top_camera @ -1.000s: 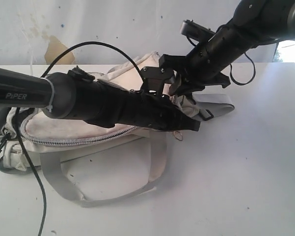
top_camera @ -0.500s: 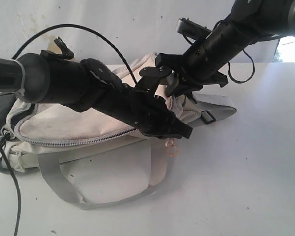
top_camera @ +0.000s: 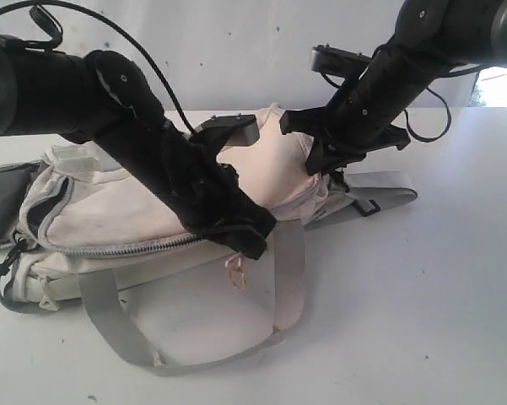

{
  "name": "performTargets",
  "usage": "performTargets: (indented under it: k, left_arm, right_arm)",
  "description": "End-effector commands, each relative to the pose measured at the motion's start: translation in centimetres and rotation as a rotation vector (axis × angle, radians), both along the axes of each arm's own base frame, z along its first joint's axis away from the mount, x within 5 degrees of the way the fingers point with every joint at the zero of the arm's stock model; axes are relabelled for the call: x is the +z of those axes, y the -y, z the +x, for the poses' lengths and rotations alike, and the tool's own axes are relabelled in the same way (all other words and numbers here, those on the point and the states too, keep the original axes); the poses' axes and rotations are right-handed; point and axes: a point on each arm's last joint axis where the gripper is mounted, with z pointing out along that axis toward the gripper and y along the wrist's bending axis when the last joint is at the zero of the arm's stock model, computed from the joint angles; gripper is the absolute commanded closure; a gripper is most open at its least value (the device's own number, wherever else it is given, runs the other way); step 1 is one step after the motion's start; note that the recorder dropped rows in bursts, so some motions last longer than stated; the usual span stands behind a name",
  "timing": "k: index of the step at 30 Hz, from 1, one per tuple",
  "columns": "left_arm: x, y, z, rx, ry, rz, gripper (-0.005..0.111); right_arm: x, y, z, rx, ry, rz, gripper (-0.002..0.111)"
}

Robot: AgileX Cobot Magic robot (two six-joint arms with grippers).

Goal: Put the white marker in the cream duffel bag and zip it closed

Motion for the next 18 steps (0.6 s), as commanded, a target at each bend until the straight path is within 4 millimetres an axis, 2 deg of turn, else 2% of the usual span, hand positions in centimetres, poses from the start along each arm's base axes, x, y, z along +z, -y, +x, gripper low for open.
performTargets:
  k: [1, 4, 6, 12, 18]
  left_arm:
    - [0.5, -1.0, -1.4, -0.105, -0.094, 0.073, 0.107]
    - [0.4, -2.4, -2.1, -0.156, -0.137, 0.221, 0.107]
    - [0.7, -3.5, -2.0, -0.125, -0.131, 0.302, 0.107]
    - [2.7, -6.9, -0.5, -0.015, -0.096, 0.293, 0.107]
    - [3.3, -9.9, 1.0, 0.081, -0.103, 0.284, 0.107]
  right_arm:
    - [0.0, 0.9, 0.8, -0.016, 0.079, -0.042, 0.108]
    - [-0.1, 1.2, 1.0, -0.032, 0.091, -0.074, 0.108]
    - [-0.1, 1.4, 1.0, -0.039, 0.096, -0.103, 0.108]
    - [-0.2, 1.8, 1.6, -0.094, 0.119, -0.093, 0.108]
    - [-1.2, 3.7, 2.7, -0.201, 0.107, -0.077, 0.108]
